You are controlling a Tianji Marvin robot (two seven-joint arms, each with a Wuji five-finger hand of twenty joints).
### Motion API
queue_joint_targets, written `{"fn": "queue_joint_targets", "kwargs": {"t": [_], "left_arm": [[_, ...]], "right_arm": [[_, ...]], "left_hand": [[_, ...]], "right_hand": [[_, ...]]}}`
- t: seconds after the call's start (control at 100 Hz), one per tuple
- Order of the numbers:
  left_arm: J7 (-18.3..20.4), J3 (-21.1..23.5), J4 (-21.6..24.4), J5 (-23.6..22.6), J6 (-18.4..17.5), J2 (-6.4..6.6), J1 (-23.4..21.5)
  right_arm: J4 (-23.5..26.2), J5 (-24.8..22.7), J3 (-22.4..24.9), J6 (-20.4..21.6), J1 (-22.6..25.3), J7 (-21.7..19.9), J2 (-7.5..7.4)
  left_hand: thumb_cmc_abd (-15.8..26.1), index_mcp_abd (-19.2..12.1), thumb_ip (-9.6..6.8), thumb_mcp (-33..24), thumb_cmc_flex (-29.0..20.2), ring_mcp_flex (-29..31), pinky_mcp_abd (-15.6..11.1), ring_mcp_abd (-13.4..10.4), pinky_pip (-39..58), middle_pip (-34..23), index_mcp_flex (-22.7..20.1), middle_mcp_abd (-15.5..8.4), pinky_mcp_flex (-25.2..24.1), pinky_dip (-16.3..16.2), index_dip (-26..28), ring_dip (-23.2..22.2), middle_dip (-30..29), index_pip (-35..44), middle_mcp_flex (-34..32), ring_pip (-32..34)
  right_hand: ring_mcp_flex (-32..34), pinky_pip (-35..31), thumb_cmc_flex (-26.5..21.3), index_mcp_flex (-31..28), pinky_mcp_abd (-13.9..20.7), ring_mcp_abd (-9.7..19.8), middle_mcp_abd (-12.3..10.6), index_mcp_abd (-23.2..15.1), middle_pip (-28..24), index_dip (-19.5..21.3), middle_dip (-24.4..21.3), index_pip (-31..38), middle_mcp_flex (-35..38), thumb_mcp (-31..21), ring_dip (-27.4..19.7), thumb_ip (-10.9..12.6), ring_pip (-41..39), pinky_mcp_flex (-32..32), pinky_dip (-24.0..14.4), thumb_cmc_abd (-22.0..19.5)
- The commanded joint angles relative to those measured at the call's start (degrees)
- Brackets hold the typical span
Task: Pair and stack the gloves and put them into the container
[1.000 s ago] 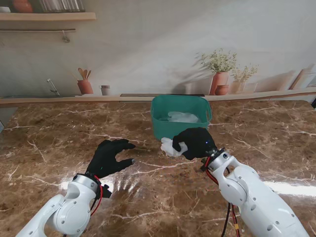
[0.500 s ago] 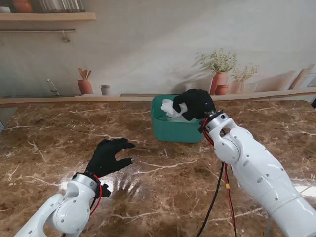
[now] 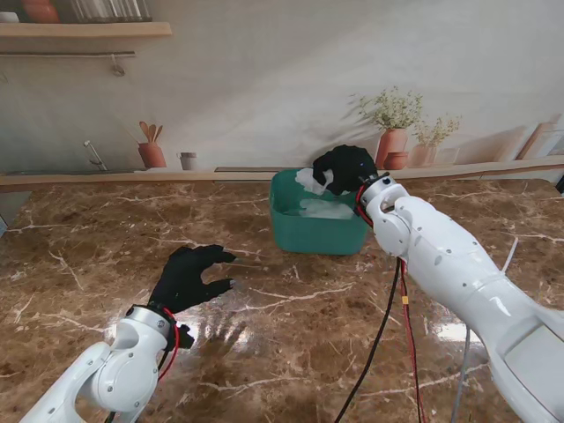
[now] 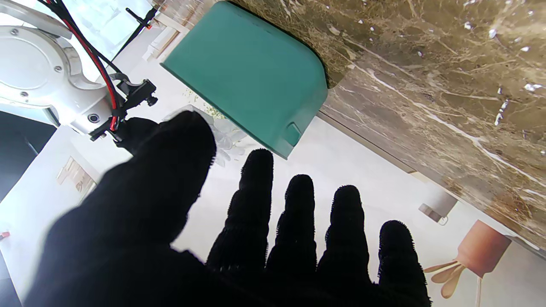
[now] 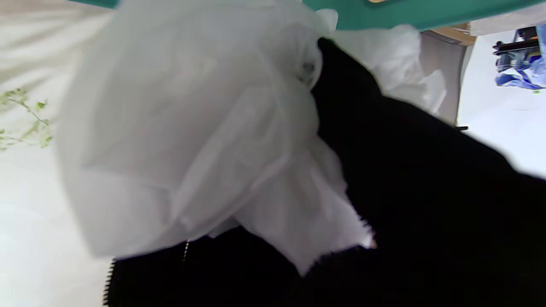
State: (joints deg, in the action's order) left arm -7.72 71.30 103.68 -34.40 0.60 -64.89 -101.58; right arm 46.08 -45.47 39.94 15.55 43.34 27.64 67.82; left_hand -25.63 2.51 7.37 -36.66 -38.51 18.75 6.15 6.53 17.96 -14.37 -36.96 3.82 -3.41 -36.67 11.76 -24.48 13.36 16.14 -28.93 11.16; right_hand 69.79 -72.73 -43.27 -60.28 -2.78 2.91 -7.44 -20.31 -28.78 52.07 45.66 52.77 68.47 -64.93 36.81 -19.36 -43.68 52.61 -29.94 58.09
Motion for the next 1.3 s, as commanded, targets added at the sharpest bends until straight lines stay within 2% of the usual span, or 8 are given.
{"fn": "queue_joint_targets", "kwargs": {"t": [0.0,0.15,0.24,0.27,0.32,0.5,1.03,1.29], "left_arm": [[0.03,0.32,-0.02,-0.25,0.52,0.19,-0.52],[0.01,0.75,-0.17,-0.25,0.80,0.18,-0.69],[0.00,0.81,-0.16,-0.21,0.91,0.17,-0.74],[0.02,0.81,-0.15,-0.21,0.94,0.17,-0.74],[0.08,0.78,-0.13,-0.17,1.00,0.17,-0.73],[0.18,0.59,-0.18,-0.05,0.72,0.19,-0.67],[0.23,0.55,-0.44,-0.21,0.25,0.24,-0.39],[0.35,0.51,-0.54,0.44,-0.12,0.19,0.06]], "right_arm": [[-2.21,1.19,-1.14,-0.78,-1.91,-0.45,1.14],[-6.85,3.50,-4.44,-1.13,-4.63,-0.49,2.36],[-6.08,3.68,-4.09,-1.89,-4.35,-2.64,1.94],[-5.26,3.47,-3.69,-2.33,-3.97,-3.90,1.57],[-3.92,2.74,-3.18,-2.94,-3.42,-5.34,0.84],[1.67,0.94,-0.74,-5.45,-1.09,-14.09,-1.65],[8.88,-0.95,4.40,-6.59,2.70,-23.43,-4.31],[21.08,-5.50,15.55,-6.35,12.28,-27.96,-6.41]], "left_hand": [[1.22,-1.13,-1.22,1.69,0.01,-1.67,-1.08,-2.84,-2.18,1.03,-0.98,-1.89,-1.15,-1.04,-0.09,0.85,-0.81,-0.78,-0.49,-2.19],[1.32,-1.16,-1.21,1.86,-0.04,-1.79,-1.15,-2.94,-2.38,1.09,-0.92,-2.11,-1.15,-1.12,-0.11,0.90,-0.84,-0.82,-0.40,-2.28],[1.33,-1.23,-1.21,1.93,-0.06,-1.77,-1.16,-2.91,-2.51,1.11,-0.97,-2.04,-1.16,-1.16,-0.11,0.92,-0.86,-0.80,-0.40,-2.29],[1.34,-1.14,-1.21,1.96,-0.03,-1.79,-1.17,-2.92,-2.55,1.13,-0.95,-2.03,-1.17,-1.18,-0.11,0.93,-0.87,-0.81,-0.37,-2.30],[1.31,-1.27,-1.21,1.99,-0.01,-1.80,-1.22,-2.86,-2.62,1.13,-1.02,-2.08,-1.18,-1.19,-0.10,0.93,-0.87,-0.77,-0.38,-2.31],[1.36,-1.61,-1.22,2.06,0.13,-1.84,-1.15,-2.95,-2.87,1.14,-1.06,-2.06,-1.22,-1.32,-0.05,0.95,-0.88,-0.68,-0.39,-2.35],[1.47,-1.71,-1.26,2.26,0.28,-2.31,-0.94,-2.25,-3.76,1.24,-1.05,-1.32,-1.38,-1.74,0.14,0.77,-0.93,-0.32,-0.01,-2.29],[2.94,-0.61,-1.26,4.06,1.21,-3.35,1.14,-2.03,0.87,1.33,0.05,-0.94,-0.35,-3.50,-0.27,0.62,-0.91,-1.23,1.35,-2.35]], "right_hand": [[0.37,-1.26,-2.51,0.90,1.39,0.89,-1.61,-0.41,-1.07,-0.66,0.98,0.34,0.12,-0.89,1.12,3.48,-0.43,-0.16,0.65,-1.00],[-2.16,0.59,-0.48,4.99,0.80,0.40,-1.19,0.04,-0.25,-5.19,0.70,-0.76,-2.63,-0.80,1.97,2.88,1.46,-3.08,-0.04,-1.05],[-6.27,3.53,6.30,11.26,-0.83,0.52,-0.46,3.66,1.78,-15.62,-1.15,-5.52,-6.75,-1.58,2.56,1.25,6.35,-8.44,-1.04,-0.82],[-8.59,5.18,10.71,12.09,-1.34,0.78,-0.47,5.66,1.28,-16.93,-4.37,-11.09,-8.76,-2.06,0.70,2.83,8.46,-11.25,-1.90,-1.66],[-11.35,7.12,17.50,12.02,-1.88,0.51,-0.60,7.66,1.35,-15.08,-10.04,-18.53,-10.65,-1.83,-0.55,9.12,9.97,-14.65,-3.29,-3.21],[-19.07,13.71,27.25,18.16,-2.89,-1.62,0.16,9.15,8.86,-20.23,-15.83,-31.54,-16.89,1.49,-4.06,9.02,17.66,-23.19,-4.39,-4.20],[-27.72,24.91,34.04,24.99,-3.07,-3.86,1.57,8.98,17.64,-26.14,-24.03,-37.57,-27.28,2.31,-10.58,8.11,29.81,-30.33,-6.33,-5.55],[-31.92,33.59,35.76,28.42,1.12,-0.69,1.81,12.09,20.53,-27.53,-28.85,-39.90,-30.39,12.12,-17.68,10.58,34.98,-32.62,-0.34,-18.76]]}}
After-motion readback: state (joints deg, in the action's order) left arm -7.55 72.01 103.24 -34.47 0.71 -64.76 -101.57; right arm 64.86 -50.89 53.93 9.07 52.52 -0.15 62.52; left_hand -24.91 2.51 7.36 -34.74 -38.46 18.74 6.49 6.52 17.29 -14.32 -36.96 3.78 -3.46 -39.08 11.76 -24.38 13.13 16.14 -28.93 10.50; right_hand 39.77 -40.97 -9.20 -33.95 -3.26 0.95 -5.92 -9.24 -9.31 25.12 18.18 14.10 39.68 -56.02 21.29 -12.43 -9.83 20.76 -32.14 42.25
